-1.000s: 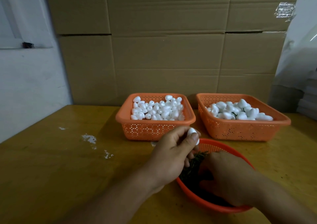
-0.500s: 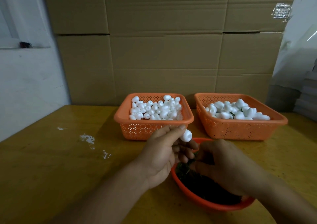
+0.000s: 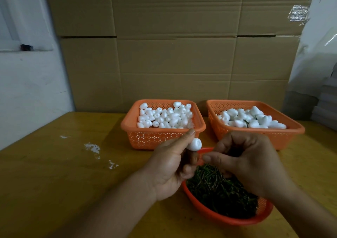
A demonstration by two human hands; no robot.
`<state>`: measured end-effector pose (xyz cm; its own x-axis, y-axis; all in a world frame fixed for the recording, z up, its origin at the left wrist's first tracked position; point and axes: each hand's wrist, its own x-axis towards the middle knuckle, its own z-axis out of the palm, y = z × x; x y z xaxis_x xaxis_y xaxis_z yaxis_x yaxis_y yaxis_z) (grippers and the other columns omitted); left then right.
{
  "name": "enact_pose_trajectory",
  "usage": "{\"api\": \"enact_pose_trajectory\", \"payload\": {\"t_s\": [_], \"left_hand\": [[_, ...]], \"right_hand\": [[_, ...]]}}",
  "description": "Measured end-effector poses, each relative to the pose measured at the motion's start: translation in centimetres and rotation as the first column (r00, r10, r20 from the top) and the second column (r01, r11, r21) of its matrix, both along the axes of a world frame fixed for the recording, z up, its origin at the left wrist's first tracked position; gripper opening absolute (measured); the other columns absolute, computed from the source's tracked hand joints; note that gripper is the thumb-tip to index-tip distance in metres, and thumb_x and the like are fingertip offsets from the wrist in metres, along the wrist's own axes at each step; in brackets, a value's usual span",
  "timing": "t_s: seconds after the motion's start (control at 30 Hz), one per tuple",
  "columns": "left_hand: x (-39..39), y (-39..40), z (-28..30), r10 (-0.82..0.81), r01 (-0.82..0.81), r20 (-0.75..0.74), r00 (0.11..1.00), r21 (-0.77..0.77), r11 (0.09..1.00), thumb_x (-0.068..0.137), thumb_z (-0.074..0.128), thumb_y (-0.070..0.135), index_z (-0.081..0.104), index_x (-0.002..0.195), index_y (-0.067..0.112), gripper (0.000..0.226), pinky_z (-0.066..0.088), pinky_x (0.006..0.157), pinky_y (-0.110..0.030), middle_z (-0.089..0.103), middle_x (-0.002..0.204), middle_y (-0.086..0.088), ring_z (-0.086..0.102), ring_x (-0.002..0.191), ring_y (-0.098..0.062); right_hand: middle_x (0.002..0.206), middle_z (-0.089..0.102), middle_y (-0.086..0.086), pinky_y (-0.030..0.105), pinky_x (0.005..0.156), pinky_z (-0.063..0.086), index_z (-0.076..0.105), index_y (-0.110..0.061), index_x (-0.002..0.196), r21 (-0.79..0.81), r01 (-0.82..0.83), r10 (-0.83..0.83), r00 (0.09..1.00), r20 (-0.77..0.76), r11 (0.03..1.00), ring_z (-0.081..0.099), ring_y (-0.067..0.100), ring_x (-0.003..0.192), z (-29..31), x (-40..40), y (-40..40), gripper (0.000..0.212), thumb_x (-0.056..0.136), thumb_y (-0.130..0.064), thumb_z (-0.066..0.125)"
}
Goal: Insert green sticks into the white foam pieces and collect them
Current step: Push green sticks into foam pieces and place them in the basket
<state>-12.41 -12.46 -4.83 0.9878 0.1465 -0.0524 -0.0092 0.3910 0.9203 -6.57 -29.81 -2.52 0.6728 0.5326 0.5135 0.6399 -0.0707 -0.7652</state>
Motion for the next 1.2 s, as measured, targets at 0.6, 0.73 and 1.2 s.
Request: {"api": "enact_pose_trajectory", "payload": {"t_s": [0.6, 0.73, 1.2], "left_hand": [[-0.4, -0.4, 0.4, -0.101, 0.101, 0.012, 0.995, -0.034, 0.994, 0.088, 0.065, 0.039, 0.061, 0.077, 0.011, 0.030, 0.026, 0.036, -0.019, 0.047, 0.055, -0.004, 0.035, 0.037, -0.009], [-0.5, -0.5, 0.5, -0.107, 0.107, 0.009, 0.994, -0.040, 0.993, 0.091, 0.064, 0.039, 0.057, 0.080, 0.011, 0.031, 0.027, 0.037, -0.018, 0.048, 0.055, -0.004, 0.036, 0.037, -0.009], [-0.7, -0.5, 0.6, -0.138, 0.136, -0.020, 0.990, -0.066, 0.988, 0.078, 0.074, 0.048, 0.056, 0.079, 0.016, 0.037, 0.025, 0.034, -0.017, 0.045, 0.052, -0.001, 0.034, 0.035, -0.006]], "right_hand": [[0.067, 0.075, 0.007, 0.022, 0.053, 0.057, 0.079, -0.020, 0.080, 0.156, -0.080, 0.093, 0.993, -0.079, 0.984, 0.068, 0.015, 0.054, 0.1, -0.6, 0.4, 0.014, 0.068, -0.025, 0.076], [0.066, 0.074, 0.006, 0.028, 0.047, 0.052, 0.080, -0.027, 0.082, 0.127, -0.068, 0.068, 0.998, 0.002, 0.990, 0.063, 0.017, 0.050, -0.1, -0.6, 0.4, 0.014, 0.071, -0.035, 0.075], [0.081, 0.073, -0.013, 0.025, 0.057, 0.053, 0.076, -0.032, 0.103, 0.066, 0.027, -0.051, 0.915, 0.400, 0.997, 0.069, 0.007, 0.070, -0.9, -0.3, 0.5, 0.016, 0.088, -0.030, 0.074]]}}
